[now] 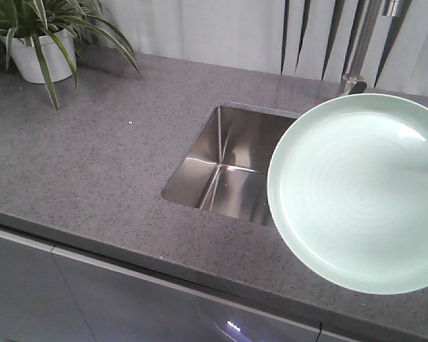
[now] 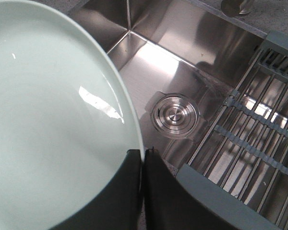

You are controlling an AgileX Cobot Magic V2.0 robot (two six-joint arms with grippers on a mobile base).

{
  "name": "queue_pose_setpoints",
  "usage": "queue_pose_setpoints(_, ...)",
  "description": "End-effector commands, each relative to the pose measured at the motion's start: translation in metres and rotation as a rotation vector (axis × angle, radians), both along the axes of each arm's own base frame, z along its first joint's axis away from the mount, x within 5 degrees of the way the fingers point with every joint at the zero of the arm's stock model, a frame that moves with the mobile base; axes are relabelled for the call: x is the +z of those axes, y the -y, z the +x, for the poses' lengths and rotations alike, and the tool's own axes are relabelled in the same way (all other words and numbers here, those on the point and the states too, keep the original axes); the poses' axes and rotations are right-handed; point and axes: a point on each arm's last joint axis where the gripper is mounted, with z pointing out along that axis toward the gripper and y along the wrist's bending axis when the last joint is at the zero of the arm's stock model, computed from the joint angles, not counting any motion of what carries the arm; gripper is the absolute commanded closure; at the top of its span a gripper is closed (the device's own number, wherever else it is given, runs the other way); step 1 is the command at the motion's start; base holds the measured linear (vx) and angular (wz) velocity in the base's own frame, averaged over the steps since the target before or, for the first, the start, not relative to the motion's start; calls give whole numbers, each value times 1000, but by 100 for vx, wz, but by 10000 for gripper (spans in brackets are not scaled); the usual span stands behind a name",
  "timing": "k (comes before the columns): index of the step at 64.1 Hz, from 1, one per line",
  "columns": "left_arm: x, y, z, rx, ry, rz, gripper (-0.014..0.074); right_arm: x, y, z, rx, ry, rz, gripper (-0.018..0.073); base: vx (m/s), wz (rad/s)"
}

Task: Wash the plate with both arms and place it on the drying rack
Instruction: 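Drive up to the stainless steel sink holding the plate above it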

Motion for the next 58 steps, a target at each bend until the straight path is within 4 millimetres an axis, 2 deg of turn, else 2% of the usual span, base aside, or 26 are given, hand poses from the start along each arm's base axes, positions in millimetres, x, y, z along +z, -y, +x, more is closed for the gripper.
queue_pose_setpoints(1, -2, 1, 0, -12, 55, -14, 594, 13, 1, 0, -17, 94, 23, 567, 3, -10)
queue_pose_setpoints(58, -2, 1, 0, -12, 55, -14, 594, 13, 1, 0, -17, 95, 23, 567, 2, -9)
